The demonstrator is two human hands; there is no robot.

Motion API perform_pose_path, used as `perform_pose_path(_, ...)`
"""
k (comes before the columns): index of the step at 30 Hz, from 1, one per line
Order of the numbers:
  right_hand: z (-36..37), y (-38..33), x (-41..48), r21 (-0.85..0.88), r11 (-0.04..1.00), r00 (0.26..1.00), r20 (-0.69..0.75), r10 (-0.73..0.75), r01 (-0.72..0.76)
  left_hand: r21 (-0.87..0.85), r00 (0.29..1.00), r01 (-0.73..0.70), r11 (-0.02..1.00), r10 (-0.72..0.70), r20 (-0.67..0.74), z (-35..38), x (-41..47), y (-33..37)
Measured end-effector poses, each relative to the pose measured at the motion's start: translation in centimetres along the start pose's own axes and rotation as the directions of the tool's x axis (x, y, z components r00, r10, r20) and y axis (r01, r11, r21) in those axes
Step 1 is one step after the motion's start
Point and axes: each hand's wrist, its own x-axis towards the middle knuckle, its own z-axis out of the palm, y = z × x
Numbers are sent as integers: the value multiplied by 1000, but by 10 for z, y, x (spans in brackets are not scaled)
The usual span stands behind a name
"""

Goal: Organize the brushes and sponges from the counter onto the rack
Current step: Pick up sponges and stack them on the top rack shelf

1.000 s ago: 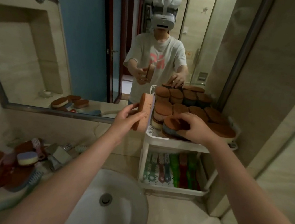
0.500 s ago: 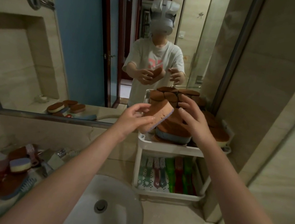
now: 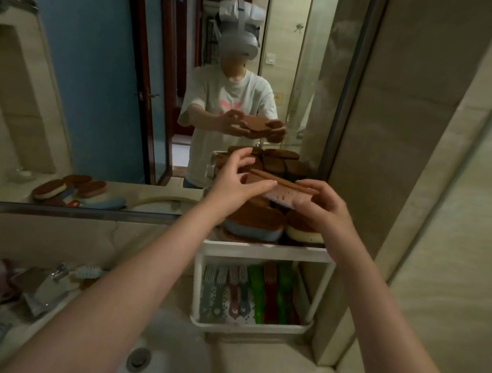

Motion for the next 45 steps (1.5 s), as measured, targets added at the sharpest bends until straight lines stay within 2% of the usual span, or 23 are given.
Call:
perform_pose_path(3,-6,6,3,-71,996,964,-255,-74,58,88,1000,-22,996,23,-14,18,-1,-11)
perform_pose_path(6,-13,9,11,-189,982,867,-484,-117,28,335,994,-106,936,104,25,27,-5,-26)
perform_pose_path(8,-18,13,19,-270,963,826,-547,-133,-24,450,987,-145,881,97,127,30,-7,-31)
perform_pose_path(10,-21,19,30,-350,934,818,-556,-147,-70,550,971,-184,815,64,231,32,-9,-32)
perform_pose_path(14,-21,30,46,-485,861,840,-523,-145,-153,675,951,-258,691,57,304,34,-8,-30)
perform_pose_path(20,-19,37,57,-616,728,877,-479,-42,-301,717,963,-246,653,79,258,39,-9,-30)
perform_pose_path(23,-19,39,56,-665,687,898,-438,-43,-292,716,963,-250,652,89,255,38,-9,-31)
perform_pose_path(26,-17,39,49,-703,664,908,-409,-86,-254,691,967,-242,681,115,226,38,-10,-31)
perform_pose_path(30,-7,38,32,-788,583,907,-373,-196,-198,647,975,-223,729,180,132,34,-13,-32)
perform_pose_path(33,12,32,17,-808,580,895,-329,-300,-103,603,969,-187,776,247,-18,26,-20,-30)
perform_pose_path(37,55,23,-2,-812,576,886,-197,-420,92,517,936,-133,845,279,-215,-6,-39,-30)
perform_pose_path(41,119,17,-15,-755,626,915,-92,-394,193,427,909,-55,903,223,-353,-61,-65,-41)
perform_pose_path(45,197,16,-24,-665,699,943,25,-332,263,402,901,30,915,149,-407,-129,-103,-56)
